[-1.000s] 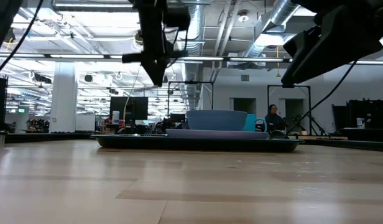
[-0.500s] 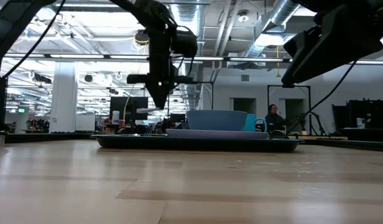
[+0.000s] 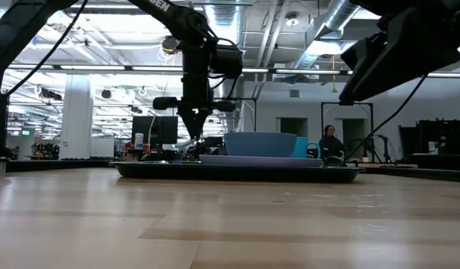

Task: Set up tray
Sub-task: Put the blue patterned knife on the black napkin to the right of the blue fork

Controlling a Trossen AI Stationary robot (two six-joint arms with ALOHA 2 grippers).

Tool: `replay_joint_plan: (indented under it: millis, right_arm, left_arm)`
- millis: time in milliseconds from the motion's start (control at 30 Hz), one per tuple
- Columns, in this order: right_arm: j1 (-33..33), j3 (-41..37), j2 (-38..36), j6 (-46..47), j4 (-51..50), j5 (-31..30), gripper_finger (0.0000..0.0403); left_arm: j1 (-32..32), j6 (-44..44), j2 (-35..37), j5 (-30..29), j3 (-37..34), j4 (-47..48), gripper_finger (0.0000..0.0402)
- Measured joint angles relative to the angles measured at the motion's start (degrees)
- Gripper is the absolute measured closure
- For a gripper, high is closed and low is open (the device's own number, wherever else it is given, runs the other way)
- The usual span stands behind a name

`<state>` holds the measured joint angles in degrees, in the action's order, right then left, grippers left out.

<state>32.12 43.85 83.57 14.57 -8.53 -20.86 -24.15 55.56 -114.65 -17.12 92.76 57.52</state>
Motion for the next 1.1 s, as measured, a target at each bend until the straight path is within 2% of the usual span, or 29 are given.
replay_joint_plan:
  millis: [300,467,600,1100]
  right_arm:
    - [0.11,0.00,0.00,0.44,-0.03,0.02,0.0303]
    - [0.11,0.00,0.00,0.46,-0.01,0.02,0.0303]
    - [0.11,0.00,0.00,0.45,-0.02,0.02,0.0303]
    - [0.11,0.00,0.00,0.42,0.17,0.02,0.0303]
  left_arm:
    - [0.95,3.88,0.04,2.20,-4.58,-3.33,0.0397]
    - [0.93,5.28,0.04,5.32,-8.49,-7.13,0.0397]
    - [0.93,5.53,0.04,5.52,-10.13,-10.26,0.0397]
    - [-0.05,6.56,0.09,4.80,-12.09,-10.90,0.0397]
